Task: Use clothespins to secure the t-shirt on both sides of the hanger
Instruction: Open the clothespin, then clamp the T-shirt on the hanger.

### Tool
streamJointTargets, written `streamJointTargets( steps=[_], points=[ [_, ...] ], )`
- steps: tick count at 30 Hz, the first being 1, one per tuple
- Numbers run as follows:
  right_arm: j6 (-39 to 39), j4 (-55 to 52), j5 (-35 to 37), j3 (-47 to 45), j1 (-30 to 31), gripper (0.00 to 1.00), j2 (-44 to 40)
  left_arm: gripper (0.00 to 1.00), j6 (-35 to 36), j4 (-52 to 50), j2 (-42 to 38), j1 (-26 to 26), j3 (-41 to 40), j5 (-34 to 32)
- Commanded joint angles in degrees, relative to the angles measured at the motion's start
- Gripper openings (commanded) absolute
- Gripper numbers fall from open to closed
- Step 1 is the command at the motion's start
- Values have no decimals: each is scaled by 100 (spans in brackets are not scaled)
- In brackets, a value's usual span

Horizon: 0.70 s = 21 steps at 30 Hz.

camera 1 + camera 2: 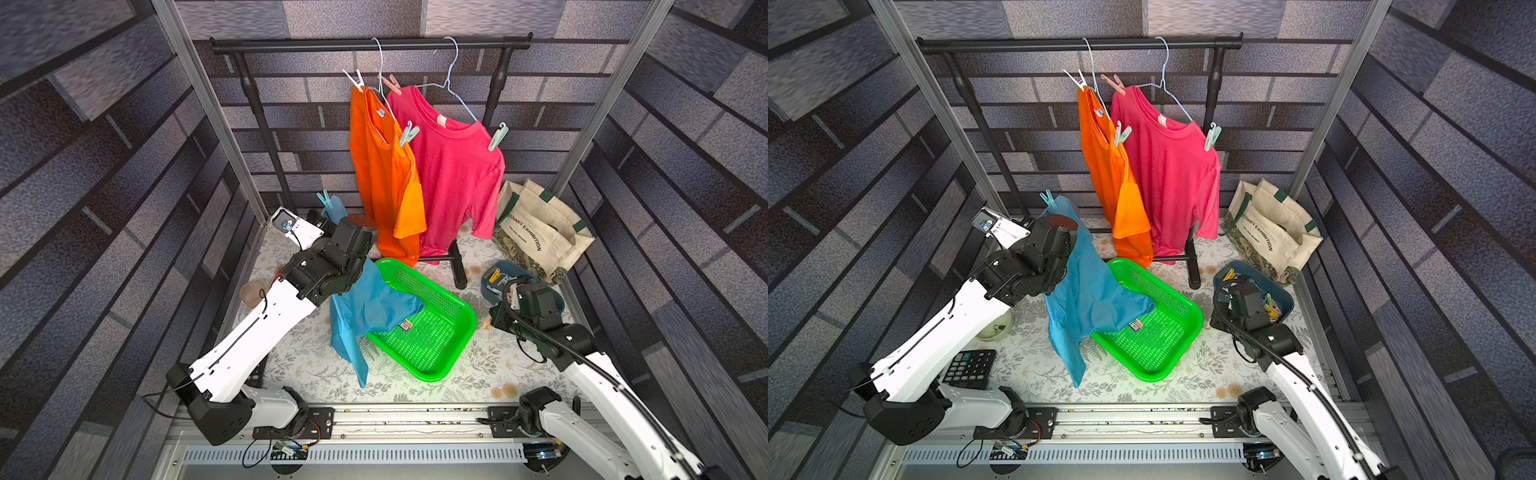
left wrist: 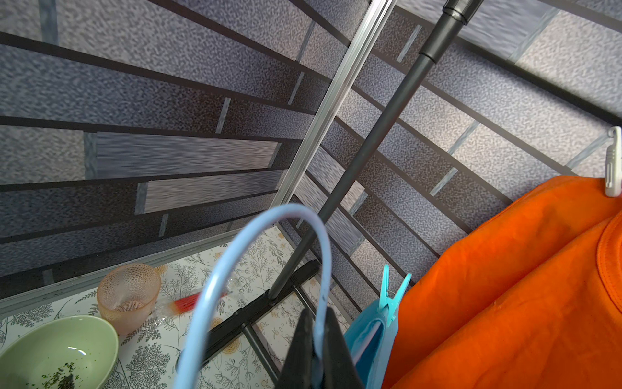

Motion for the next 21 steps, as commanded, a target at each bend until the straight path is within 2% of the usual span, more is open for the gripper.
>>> streamJointTargets(
  steps=[1,2,5,7,12,15,21],
  points=[
    [-89,677,134,622,464,0,-49,0,15,43,-28,58,146,42],
    [-158,877,301,774,740,0,-1,0,24,56,-6,64,153,75],
    [-629,1716,1279,1130,2084,0,254,0,37,43,88,74,226,151],
    [-1118,2394,1994,1302,3059,0,549,0,33,-3,176,105,319,192],
    [-2561,4180,3047,1622,4890,0,1645,0,-146,-279,387,122,613,156],
    [-3310,5315,3291,1910,5531,0,2258,0,-436,-554,460,125,751,120],
    [-3695,6808,3327,2028,5946,0,3172,0,-582,-620,453,114,779,112]
  ],
)
